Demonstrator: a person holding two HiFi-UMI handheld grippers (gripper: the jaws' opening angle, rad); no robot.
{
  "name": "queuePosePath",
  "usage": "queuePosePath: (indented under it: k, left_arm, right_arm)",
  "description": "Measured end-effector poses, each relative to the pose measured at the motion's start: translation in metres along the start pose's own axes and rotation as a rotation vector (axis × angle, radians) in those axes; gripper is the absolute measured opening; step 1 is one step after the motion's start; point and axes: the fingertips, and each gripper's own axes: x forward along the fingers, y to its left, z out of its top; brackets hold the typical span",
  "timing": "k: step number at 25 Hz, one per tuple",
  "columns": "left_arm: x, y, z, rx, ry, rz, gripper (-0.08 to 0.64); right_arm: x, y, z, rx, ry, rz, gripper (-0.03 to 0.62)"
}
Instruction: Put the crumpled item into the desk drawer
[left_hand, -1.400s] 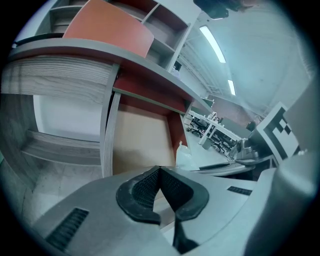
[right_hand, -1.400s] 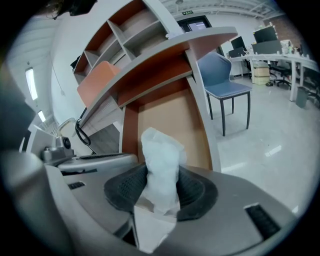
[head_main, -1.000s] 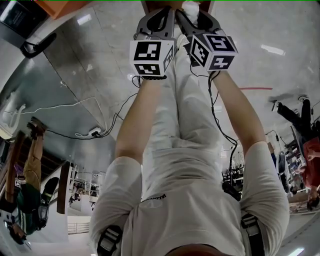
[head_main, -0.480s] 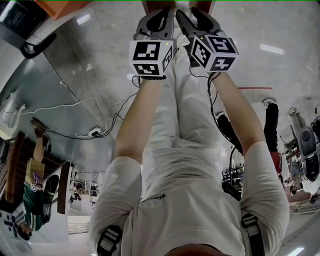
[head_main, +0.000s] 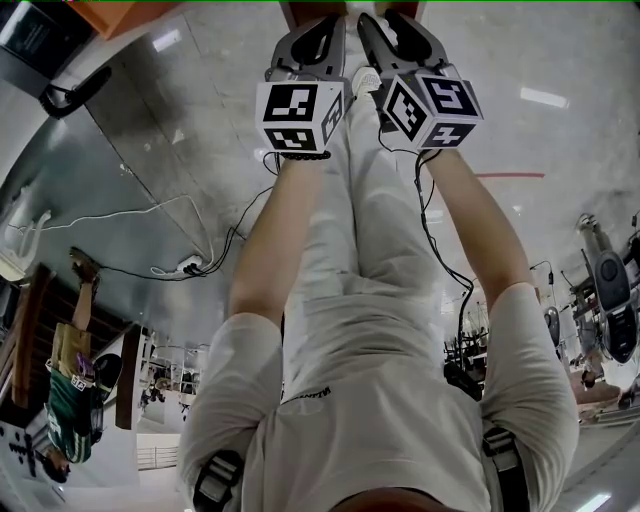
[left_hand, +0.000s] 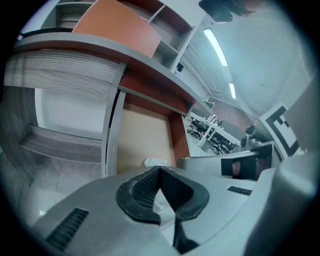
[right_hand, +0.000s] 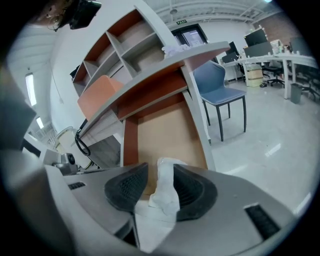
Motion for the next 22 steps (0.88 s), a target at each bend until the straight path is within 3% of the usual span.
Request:
queuePosePath:
  k: [5, 22]
  left_arm:
    - [-0.005, -0.004, -0.002, 0.000, -0.009, -0.005, -0.002]
    - [-0.027, -0.010, 0.003, 0.004, -0.047, -0.004, -0.002]
  right_arm:
    - [-0.008, -0.003, 0.000, 0.004, -0.025, -0.031, 0.033]
    - [-0.032, 0.004, 0.006, -0.038, -0.066, -0.020, -0.002]
